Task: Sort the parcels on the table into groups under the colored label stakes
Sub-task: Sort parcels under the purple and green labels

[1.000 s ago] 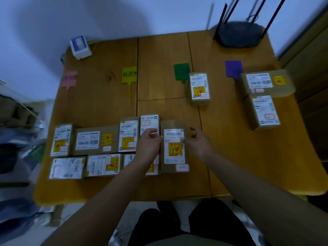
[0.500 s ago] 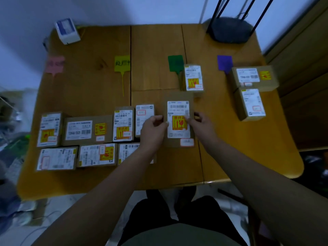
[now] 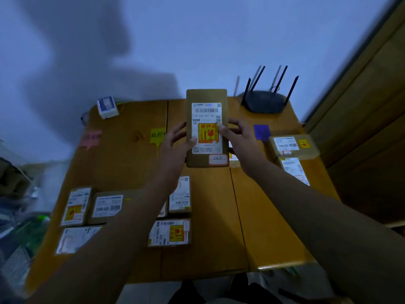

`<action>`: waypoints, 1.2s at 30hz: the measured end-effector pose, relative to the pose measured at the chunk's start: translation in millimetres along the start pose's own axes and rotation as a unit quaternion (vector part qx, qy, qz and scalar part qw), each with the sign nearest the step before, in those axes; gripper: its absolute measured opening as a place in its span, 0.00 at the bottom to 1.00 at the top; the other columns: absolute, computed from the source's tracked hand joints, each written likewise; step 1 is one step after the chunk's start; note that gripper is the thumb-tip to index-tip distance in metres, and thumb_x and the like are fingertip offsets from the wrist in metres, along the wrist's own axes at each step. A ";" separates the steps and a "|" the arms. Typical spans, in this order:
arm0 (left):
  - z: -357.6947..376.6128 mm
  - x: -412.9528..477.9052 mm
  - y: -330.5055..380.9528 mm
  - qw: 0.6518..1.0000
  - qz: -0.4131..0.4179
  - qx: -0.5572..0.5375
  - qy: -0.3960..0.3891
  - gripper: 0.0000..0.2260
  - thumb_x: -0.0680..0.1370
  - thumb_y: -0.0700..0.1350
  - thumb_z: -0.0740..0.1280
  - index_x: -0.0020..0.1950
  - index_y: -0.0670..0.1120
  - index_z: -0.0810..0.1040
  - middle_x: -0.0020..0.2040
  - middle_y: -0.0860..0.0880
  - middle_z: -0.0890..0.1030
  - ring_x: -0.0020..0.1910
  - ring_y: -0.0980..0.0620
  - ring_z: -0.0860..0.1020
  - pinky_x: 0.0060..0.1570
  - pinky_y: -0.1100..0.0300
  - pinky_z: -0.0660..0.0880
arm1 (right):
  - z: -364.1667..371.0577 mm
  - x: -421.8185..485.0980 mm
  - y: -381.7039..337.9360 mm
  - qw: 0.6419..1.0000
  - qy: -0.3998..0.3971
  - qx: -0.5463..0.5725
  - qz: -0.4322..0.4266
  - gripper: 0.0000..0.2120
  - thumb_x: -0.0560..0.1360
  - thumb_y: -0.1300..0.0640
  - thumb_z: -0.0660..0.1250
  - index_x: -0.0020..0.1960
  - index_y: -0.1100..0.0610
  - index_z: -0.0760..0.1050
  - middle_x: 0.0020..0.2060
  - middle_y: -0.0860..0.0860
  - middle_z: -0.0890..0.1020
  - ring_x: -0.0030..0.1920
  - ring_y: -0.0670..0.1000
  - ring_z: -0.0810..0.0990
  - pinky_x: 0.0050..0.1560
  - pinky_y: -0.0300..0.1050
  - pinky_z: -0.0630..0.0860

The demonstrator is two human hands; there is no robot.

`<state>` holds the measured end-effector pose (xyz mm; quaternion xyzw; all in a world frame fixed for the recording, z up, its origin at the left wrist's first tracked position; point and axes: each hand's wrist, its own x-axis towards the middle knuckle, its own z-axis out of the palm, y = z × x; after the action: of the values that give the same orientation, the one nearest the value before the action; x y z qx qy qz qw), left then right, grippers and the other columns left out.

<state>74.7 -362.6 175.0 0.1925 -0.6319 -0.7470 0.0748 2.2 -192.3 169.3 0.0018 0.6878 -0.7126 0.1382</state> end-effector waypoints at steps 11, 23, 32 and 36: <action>1.9 -1.2 -2.4 0.999 0.007 0.035 -0.008 0.23 0.80 0.44 0.71 0.74 0.56 0.74 0.64 0.52 0.80 0.57 0.52 0.83 0.47 0.56 0.84 | -7.5 -3.6 -3.0 0.999 0.006 -0.036 0.010 0.24 0.79 0.47 0.71 0.72 0.52 0.71 0.59 0.52 0.82 0.54 0.51 0.86 0.46 0.47 0.86; 23.5 -21.8 -86.7 0.974 -0.086 0.184 -0.101 0.27 0.78 0.49 0.73 0.76 0.52 0.70 0.63 0.50 0.80 0.50 0.59 0.80 0.39 0.64 0.79 | -67.2 -40.2 62.1 0.980 0.012 -0.072 0.183 0.23 0.81 0.49 0.69 0.72 0.54 0.69 0.57 0.55 0.83 0.52 0.52 0.86 0.41 0.46 0.82; 46.6 -29.9 -131.7 0.960 -0.158 0.192 -0.128 0.26 0.78 0.45 0.73 0.74 0.51 0.71 0.64 0.50 0.79 0.47 0.60 0.79 0.36 0.65 0.79 | -103.2 -46.1 116.5 0.967 0.028 -0.108 0.229 0.21 0.81 0.49 0.69 0.71 0.55 0.71 0.56 0.53 0.84 0.51 0.50 0.86 0.40 0.44 0.81; 60.9 -25.8 -158.7 0.955 -0.199 0.195 -0.105 0.24 0.78 0.41 0.74 0.73 0.50 0.72 0.66 0.48 0.78 0.57 0.49 0.81 0.42 0.62 0.81 | -115.6 -32.3 146.4 0.958 0.012 -0.126 0.259 0.24 0.82 0.49 0.69 0.74 0.55 0.70 0.58 0.54 0.84 0.52 0.52 0.86 0.48 0.49 0.83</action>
<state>95.9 -267.5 33.3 0.2458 -0.7184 -0.6250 -0.1810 40.8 -75.0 25.8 0.1713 0.7496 -0.5599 0.3086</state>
